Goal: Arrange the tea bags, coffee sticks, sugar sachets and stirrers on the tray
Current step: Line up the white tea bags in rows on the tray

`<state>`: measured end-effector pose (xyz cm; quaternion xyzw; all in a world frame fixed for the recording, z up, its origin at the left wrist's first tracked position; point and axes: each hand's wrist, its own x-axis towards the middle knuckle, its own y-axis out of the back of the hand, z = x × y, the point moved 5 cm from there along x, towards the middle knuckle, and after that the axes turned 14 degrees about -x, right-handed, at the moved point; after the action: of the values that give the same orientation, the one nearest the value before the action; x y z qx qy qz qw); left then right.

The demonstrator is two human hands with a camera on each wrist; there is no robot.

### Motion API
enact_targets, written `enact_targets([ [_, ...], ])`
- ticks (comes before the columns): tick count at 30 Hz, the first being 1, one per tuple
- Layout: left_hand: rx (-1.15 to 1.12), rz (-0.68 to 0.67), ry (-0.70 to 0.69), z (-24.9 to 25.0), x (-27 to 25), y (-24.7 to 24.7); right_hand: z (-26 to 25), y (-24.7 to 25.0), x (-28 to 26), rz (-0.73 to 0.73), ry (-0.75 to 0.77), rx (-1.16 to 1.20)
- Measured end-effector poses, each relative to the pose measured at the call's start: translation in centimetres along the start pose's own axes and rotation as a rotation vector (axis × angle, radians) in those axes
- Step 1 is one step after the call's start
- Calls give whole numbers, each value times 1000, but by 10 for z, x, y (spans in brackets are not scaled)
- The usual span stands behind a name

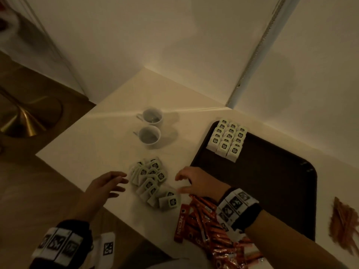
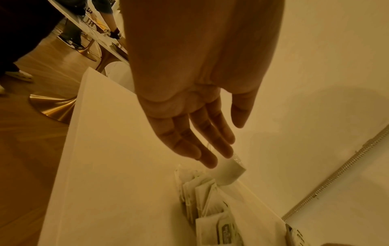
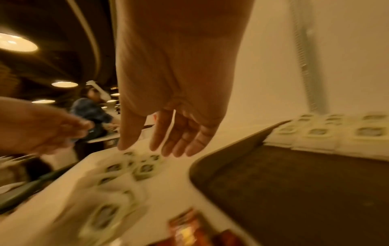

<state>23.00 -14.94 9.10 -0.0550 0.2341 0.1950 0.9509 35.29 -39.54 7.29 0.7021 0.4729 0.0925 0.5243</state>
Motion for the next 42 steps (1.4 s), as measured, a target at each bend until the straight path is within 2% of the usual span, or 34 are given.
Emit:
enact_targets([
  [2, -9, -5, -2, -5, -4, 4, -16, -27, 8, -117, -21, -164],
  [4, -22, -3, -3, -11, -8, 11, -24, -40, 14, -118, -68, -238],
  [7, -39, 3, 2, -17, -14, 19, -33, -50, 20, -92, -52, -269],
  [15, -43, 16, -16, -25, -16, 34, -37, -51, 25, -124, -99, -152],
  [19, -68, -36, -30, -14, -16, 21, -40, -34, 19, -110, -70, -60],
  [22, -68, -179, 31, 0, -13, -8, -59, 1, 19, -51, 27, -6],
  [26, -14, -472, 150, 18, -5, -59, -91, 45, 24, -7, 155, -58],
  [28, 32, -612, 149, 27, -1, -77, -98, 58, 27, 25, 173, -63],
  [30, 42, -665, 153, 36, 4, -86, -95, 70, 26, 93, 147, 3],
  [34, -54, -587, 96, 51, 14, -78, -70, 83, 20, 236, 23, 412],
  [36, -159, -491, 43, 57, 19, -69, -54, 74, 18, 288, -105, 440],
  [38, -313, -426, -4, 64, 21, -62, -47, 50, 19, 190, -213, 251],
  [40, -453, -426, -12, 73, 21, -65, -54, 18, 20, -9, -204, 58],
  [42, -556, -438, 13, 81, 19, -72, -68, -5, 21, -124, -171, -24],
])
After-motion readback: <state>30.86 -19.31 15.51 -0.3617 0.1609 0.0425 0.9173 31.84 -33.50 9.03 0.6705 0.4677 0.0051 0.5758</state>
